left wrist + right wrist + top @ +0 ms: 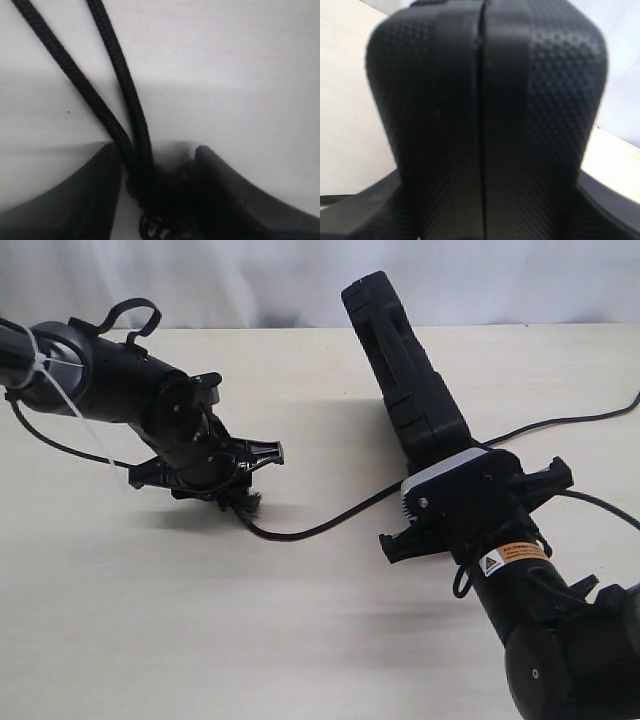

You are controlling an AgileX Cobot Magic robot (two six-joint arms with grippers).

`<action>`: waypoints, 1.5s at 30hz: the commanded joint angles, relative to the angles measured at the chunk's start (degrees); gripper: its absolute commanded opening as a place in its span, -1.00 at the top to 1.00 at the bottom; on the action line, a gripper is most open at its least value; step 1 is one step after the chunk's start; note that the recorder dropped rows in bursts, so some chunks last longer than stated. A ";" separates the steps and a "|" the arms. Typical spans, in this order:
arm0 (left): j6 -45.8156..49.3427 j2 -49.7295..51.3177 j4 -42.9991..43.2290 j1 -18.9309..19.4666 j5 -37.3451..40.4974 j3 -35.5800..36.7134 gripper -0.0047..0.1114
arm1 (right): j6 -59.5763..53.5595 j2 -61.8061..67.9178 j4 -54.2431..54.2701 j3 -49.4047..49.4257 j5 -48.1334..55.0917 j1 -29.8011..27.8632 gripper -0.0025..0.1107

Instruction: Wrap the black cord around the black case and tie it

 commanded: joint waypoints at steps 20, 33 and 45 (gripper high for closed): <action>56.16 -12.61 -0.12 0.52 -17.87 8.17 0.92 | 5.39 0.53 -2.37 0.37 8.71 -0.33 0.88; 56.14 -20.53 10.64 -0.92 -49.72 30.98 0.92 | 13.35 0.53 -13.00 0.37 7.41 -4.81 0.88; 50.14 -20.42 23.43 -0.92 -55.57 31.00 0.92 | 10.13 0.53 -18.39 0.37 8.10 -4.81 0.88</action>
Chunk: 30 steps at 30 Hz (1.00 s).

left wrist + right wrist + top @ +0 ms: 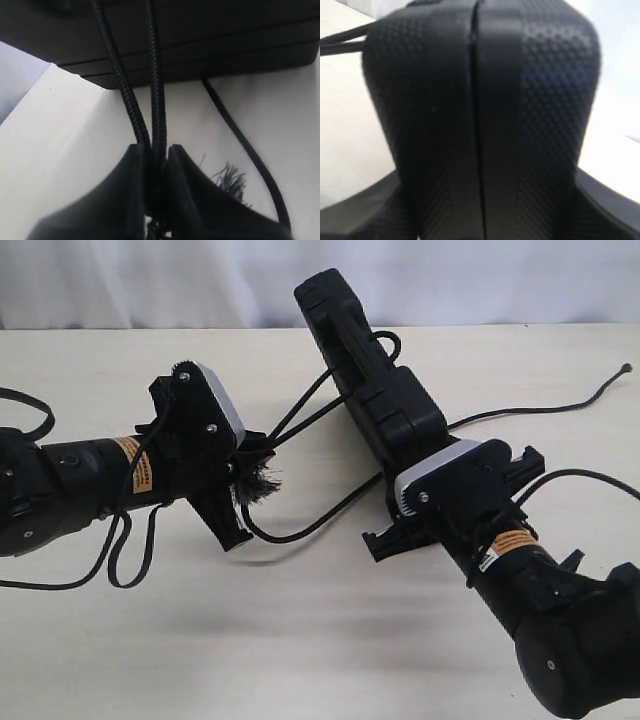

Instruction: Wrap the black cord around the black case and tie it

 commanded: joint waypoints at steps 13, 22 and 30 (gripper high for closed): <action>-2.09 0.94 0.25 -0.29 -8.20 0.24 0.92 | -12.75 0.64 -1.03 0.37 15.39 0.37 0.88; -2.21 0.95 0.38 -0.29 -10.97 0.24 0.92 | -17.45 0.64 1.18 0.37 17.14 0.37 0.72; -2.21 0.95 0.38 -0.29 -10.97 0.24 0.92 | -10.61 -2.92 3.20 0.37 18.15 0.52 -0.31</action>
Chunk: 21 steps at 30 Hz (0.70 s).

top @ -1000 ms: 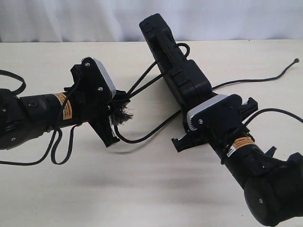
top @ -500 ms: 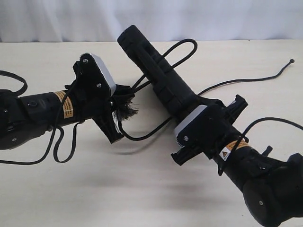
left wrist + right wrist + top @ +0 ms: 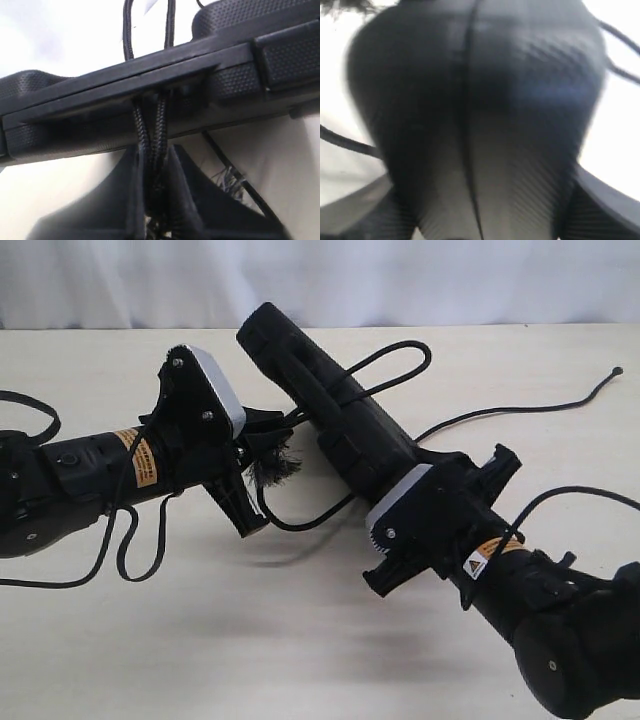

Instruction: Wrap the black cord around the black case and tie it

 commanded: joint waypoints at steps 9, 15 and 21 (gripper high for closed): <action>-0.59 0.07 -0.43 -0.29 -0.86 0.24 0.92 | 6.47 -16.81 4.03 0.67 29.80 -0.07 -0.41; -0.59 0.07 -0.70 -0.29 -0.92 0.24 0.92 | 6.74 -30.26 8.22 0.67 41.56 -0.07 -0.41; -0.59 0.07 -0.84 -0.29 -0.92 0.24 0.92 | 11.68 -41.57 13.56 0.39 35.82 -0.33 -0.41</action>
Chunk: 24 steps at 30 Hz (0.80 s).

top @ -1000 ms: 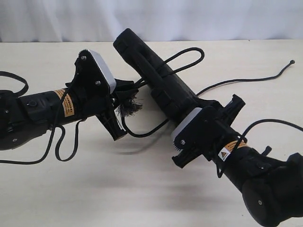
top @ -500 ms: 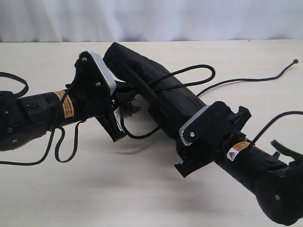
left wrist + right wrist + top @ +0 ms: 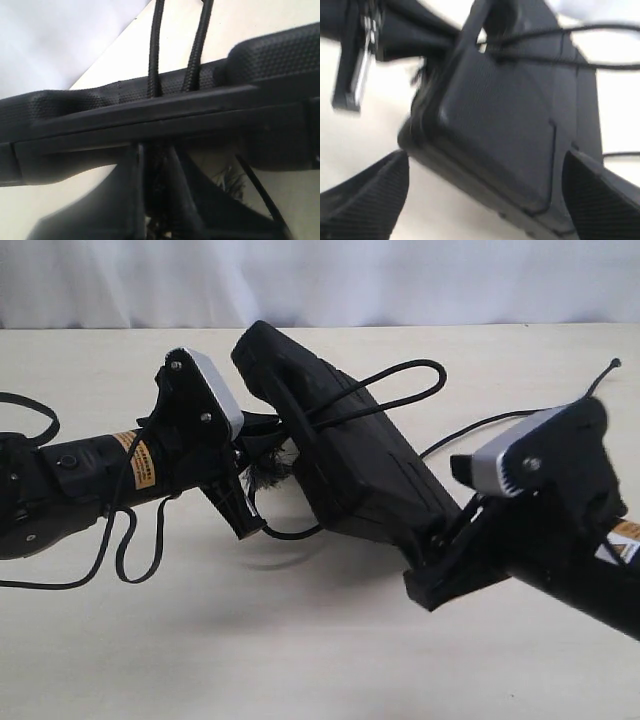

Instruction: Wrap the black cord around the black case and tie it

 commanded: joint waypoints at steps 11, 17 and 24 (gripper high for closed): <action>-0.59 -0.15 -0.46 -0.29 -0.88 0.01 0.92 | -38.86 15.72 41.25 -26.53 17.65 -26.00 -0.33; -0.59 -0.15 -0.46 -0.29 -0.88 0.01 0.92 | -25.86 19.60 28.97 -35.33 35.41 -36.93 -0.33; -0.59 -0.15 -0.46 -0.29 -0.64 0.01 0.92 | 29.57 24.06 -34.35 -50.45 54.59 -40.13 -0.33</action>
